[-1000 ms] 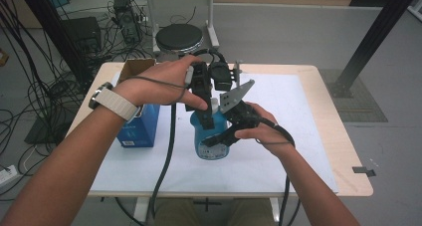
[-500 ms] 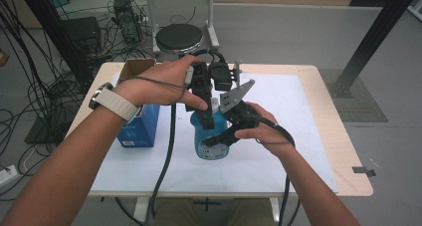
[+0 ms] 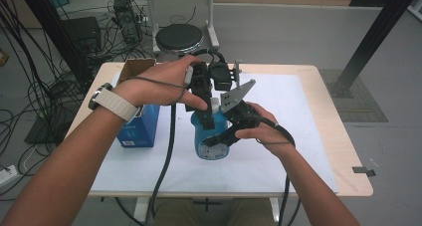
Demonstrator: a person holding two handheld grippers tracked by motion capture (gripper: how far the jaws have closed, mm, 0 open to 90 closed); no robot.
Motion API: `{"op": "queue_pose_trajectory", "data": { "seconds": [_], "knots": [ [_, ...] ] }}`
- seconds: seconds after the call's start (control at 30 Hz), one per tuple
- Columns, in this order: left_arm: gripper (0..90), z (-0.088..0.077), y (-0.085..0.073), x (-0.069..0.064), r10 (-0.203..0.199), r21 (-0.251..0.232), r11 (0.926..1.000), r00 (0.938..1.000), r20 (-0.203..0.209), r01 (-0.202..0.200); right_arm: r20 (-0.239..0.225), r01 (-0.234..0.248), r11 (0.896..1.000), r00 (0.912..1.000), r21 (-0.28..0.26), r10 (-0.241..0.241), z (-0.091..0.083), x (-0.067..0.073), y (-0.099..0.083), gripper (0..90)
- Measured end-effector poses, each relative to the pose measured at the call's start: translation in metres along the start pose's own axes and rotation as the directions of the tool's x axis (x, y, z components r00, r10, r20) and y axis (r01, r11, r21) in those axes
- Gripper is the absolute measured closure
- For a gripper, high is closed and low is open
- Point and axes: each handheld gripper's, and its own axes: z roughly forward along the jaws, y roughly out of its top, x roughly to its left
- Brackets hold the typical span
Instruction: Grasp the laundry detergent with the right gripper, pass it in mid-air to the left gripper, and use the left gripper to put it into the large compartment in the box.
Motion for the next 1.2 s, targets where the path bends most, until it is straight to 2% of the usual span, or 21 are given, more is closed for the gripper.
{"op": "queue_pose_trajectory", "data": {
  "seconds": [1.2],
  "knots": [
    [9.1, 0.0023, -0.0017, -0.0002, -0.002, 0.001, 1.0000, 1.0000, -0.003, 0.002, -0.013, -0.003, 1.000, 0.9999, -0.003, 0.003, 0.0016, 0.0009, 0.0021, 43.2]
  ]
}}
